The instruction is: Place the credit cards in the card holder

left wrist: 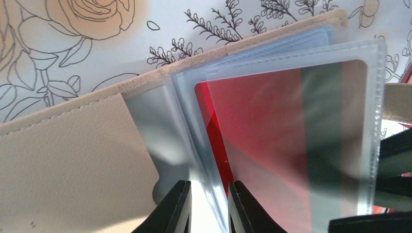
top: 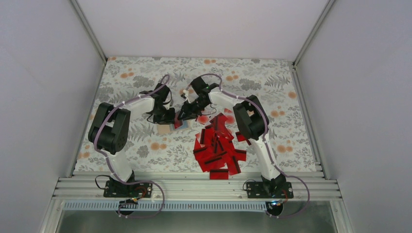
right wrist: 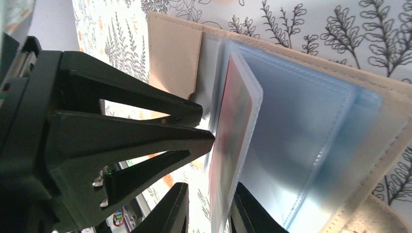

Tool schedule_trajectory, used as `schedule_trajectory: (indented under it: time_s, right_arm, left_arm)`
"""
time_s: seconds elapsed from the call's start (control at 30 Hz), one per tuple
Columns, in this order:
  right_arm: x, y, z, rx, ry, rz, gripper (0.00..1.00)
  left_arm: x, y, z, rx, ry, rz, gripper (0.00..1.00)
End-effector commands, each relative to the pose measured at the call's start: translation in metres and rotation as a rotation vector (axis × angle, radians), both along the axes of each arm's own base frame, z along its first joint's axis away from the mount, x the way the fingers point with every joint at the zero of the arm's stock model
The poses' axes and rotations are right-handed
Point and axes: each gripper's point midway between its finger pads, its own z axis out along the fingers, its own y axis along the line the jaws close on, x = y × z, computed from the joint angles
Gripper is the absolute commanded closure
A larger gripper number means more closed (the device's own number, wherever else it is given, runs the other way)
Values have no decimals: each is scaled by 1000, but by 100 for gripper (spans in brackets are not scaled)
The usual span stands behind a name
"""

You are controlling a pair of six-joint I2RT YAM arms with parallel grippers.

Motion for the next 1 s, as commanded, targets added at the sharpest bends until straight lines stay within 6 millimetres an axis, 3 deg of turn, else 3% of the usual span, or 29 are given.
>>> schedule_trajectory:
  time_s: [0.0,0.43,0.73,0.97]
  right_arm:
    - [-3,15,33,77,-46,30,78]
    - [-9,27,38,94,-45,37,78]
    - [-23,50,40,122,-37,81,75]
    - [-29,67,34,142,-17,113,67]
  left_arm:
    - [8,0,25,2,-51,12,78]
    - [3,17,54,40,-95,60,74]
    - [-12,47,82,69,-147,136,71]
    - [-28,64,91,94,-152,173,69]
